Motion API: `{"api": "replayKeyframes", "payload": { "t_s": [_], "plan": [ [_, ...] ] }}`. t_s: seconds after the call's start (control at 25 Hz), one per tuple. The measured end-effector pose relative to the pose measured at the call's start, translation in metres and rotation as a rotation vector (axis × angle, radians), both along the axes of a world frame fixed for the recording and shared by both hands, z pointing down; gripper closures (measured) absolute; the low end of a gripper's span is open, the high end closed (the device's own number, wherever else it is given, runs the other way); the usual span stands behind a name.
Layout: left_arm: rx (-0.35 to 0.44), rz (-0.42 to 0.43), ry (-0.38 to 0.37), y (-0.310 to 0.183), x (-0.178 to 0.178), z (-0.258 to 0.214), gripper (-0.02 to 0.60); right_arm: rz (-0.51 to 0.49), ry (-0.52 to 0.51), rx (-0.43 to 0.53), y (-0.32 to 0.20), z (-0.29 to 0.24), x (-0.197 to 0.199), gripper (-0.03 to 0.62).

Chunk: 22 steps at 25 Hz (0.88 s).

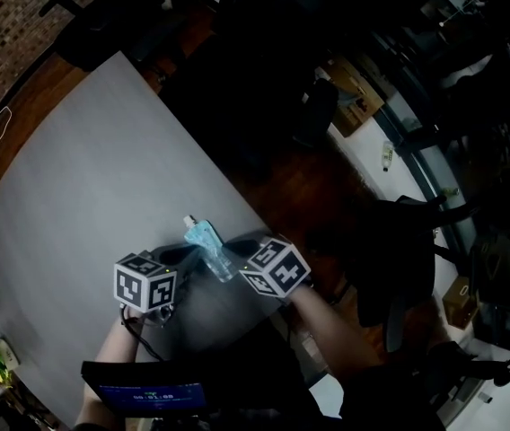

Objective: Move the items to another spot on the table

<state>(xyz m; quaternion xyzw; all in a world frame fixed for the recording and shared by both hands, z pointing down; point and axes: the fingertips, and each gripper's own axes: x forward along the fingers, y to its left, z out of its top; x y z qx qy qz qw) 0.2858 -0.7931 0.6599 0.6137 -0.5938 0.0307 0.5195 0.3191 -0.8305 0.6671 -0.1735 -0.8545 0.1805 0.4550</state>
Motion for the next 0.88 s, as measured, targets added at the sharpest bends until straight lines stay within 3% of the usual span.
{"api": "replayKeyframes", "payload": {
  "t_s": [0.32,0.48,0.68,0.88],
  "plan": [
    [-0.04,-0.035,0.028,0.032,0.002,0.006,0.565,0.061,-0.038,0.004,-0.005,-0.015,0.005,0.596],
    [-0.005,-0.04,0.08,0.03,0.01,0.005,0.557,0.094,-0.09,-0.006,-0.009,-0.035,-0.001,0.597],
    [0.039,0.014,0.085,0.022,0.021,0.001,0.554,0.092,-0.125,-0.004,-0.01,-0.054,0.001,0.597],
    [0.083,0.015,0.077,0.016,0.015,-0.004,0.554,0.106,-0.163,-0.014,-0.009,-0.073,0.001,0.597]
  ]
}}
